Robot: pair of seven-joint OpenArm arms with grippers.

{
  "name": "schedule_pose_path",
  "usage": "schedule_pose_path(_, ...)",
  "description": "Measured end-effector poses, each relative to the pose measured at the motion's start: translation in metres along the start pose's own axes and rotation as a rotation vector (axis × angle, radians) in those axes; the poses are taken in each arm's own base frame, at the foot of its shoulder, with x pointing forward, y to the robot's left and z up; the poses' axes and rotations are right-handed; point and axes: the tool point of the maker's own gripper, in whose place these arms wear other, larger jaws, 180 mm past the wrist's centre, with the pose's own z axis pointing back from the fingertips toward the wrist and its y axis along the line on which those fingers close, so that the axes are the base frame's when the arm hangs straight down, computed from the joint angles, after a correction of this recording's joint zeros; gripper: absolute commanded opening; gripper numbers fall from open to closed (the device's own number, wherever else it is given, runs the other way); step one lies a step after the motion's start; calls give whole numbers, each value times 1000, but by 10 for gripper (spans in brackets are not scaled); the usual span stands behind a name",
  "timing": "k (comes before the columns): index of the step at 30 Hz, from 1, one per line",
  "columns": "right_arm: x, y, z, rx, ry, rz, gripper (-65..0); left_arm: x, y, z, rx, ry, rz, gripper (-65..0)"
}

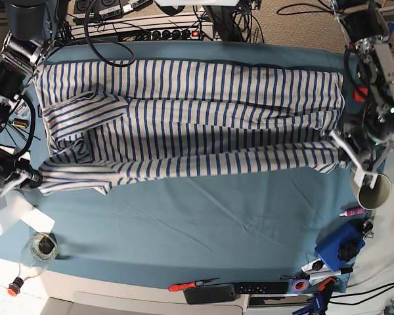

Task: Fold the T-shirt properly
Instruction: 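Pull the held edge with both grippers across onto the collar fold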

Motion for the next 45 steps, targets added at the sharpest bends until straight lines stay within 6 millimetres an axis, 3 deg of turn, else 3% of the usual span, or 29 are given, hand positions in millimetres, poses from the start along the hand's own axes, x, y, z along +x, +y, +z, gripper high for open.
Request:
schedule_pose_path(11,-35,1,20,-128,40,182,-650,-26,-12,16,-61,18,-12,-650)
schedule_pose_path(15,-59,-5,18,-140,95,174,-650,-33,-18,27,-59,13,-43,-650)
schedule_pose_path(20,-72,-12,22,-150,111,142,-650,-41,-20,34,-40,14,-66,-650)
schedule_pose_path(26,-79,-22,44,-191,80,133,-650,-47,-20,34,-42,30,-64,-650)
schedule_pose_path(32,-107,-39,66,-249,112,111,-650,-48,-21,35,-46,32,-62,-650)
schedule_pose_path(45,-144,-48,75,-261,195,84,-650,-82,-21,38,-40,132,-60,-650)
